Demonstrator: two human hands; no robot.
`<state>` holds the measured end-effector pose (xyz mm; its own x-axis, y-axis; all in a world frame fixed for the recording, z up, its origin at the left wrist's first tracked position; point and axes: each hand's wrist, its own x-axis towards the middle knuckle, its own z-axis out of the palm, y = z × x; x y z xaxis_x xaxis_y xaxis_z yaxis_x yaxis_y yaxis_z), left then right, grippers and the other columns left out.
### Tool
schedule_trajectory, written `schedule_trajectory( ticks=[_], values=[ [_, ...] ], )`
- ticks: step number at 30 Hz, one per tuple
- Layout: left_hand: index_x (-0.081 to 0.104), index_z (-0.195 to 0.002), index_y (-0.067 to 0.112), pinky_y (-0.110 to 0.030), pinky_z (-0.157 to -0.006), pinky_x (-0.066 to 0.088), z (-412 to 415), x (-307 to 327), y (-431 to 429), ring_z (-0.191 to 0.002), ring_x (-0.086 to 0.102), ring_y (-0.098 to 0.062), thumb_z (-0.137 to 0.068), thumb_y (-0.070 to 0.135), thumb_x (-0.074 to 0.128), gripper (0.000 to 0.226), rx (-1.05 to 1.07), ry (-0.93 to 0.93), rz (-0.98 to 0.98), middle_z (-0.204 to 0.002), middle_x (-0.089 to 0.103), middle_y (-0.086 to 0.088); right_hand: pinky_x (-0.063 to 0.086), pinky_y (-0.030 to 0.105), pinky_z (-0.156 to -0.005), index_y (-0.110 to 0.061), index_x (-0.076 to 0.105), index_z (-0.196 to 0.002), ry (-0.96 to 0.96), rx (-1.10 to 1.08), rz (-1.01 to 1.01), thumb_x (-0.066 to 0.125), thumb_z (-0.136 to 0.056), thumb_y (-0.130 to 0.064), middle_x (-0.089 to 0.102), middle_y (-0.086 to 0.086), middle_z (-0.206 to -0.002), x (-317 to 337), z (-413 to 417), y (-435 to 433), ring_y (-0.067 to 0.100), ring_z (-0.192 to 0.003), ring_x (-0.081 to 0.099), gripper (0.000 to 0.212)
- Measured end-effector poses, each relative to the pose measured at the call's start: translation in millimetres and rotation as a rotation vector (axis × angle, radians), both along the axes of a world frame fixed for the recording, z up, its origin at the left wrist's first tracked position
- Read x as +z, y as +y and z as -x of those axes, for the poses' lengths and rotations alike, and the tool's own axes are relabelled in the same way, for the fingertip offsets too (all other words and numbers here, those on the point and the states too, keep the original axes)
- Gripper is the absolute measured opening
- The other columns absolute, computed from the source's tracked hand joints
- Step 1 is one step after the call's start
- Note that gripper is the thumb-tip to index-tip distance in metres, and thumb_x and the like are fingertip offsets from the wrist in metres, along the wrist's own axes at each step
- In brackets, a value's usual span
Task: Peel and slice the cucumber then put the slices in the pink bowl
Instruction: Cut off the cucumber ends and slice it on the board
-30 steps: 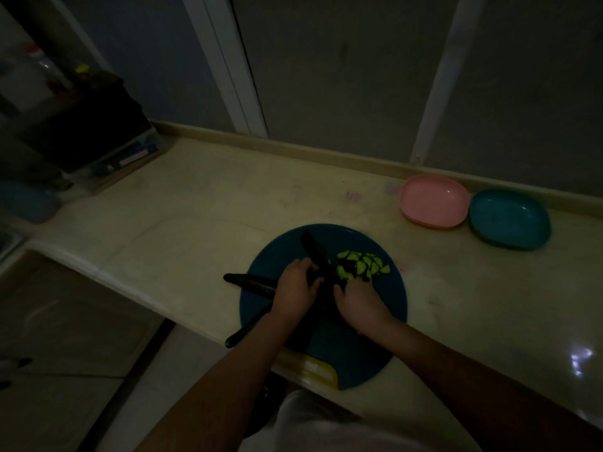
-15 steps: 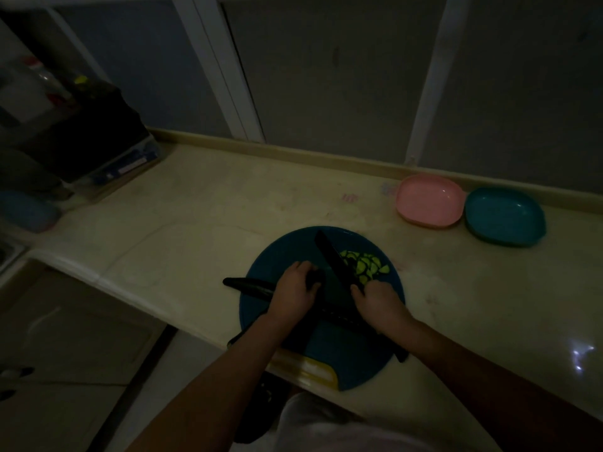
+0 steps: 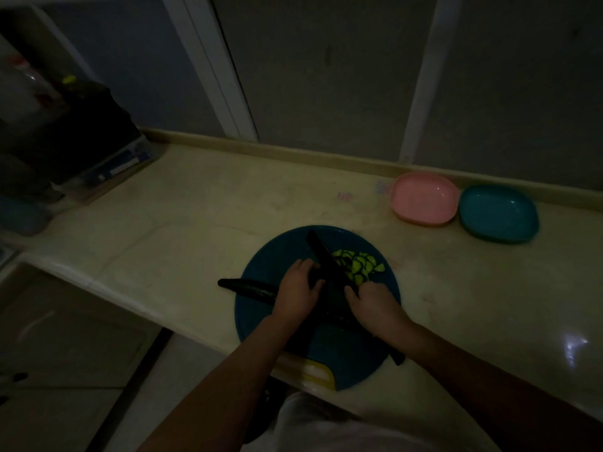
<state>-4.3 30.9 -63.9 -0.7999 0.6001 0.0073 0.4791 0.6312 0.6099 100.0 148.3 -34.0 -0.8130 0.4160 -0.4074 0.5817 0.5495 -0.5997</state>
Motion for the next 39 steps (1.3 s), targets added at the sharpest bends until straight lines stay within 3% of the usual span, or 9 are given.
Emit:
schedule_trajectory(
  ticks=[9, 35, 39],
  values=[
    [0.057, -0.102, 0.005, -0.018, -0.068, 0.032, 1.2, 0.1, -0.2, -0.092, 0.054, -0.022, -0.084, 0.012, 0.064, 0.020, 0.005, -0.001, 0.014, -0.100, 0.055, -0.009, 0.023, 0.020, -0.037, -0.013, 0.035, -0.052, 0.029, -0.008, -0.003, 0.039, -0.099, -0.029, 0.037, 0.000, -0.051, 1.2, -3.2, -1.3, 0.009, -0.042, 0.034, 0.050],
    [0.058, -0.103, 0.004, -0.022, -0.071, 0.037, 0.4, -1.6, -0.2, -0.093, 0.055, -0.022, -0.084, 0.010, 0.064, 0.021, 0.017, -0.005, 0.013, -0.100, 0.056, -0.010, 0.023, 0.022, -0.039, -0.015, 0.033, -0.051, 0.034, 0.003, 0.013, 0.038, -0.100, -0.026, 0.036, 0.000, -0.050, -1.8, -0.6, -9.2, 0.008, -0.043, 0.033, 0.050],
    [0.058, -0.103, 0.004, -0.016, -0.068, 0.031, 0.0, -1.4, 0.1, -0.092, 0.054, -0.019, -0.084, 0.011, 0.064, 0.021, 0.024, -0.012, 0.012, -0.101, 0.056, -0.009, 0.025, 0.024, -0.041, -0.015, 0.036, -0.053, -0.004, 0.013, -0.014, 0.036, -0.100, -0.028, 0.039, 0.000, -0.053, -7.4, 6.2, -13.4, 0.008, -0.045, 0.035, 0.049]
  ],
)
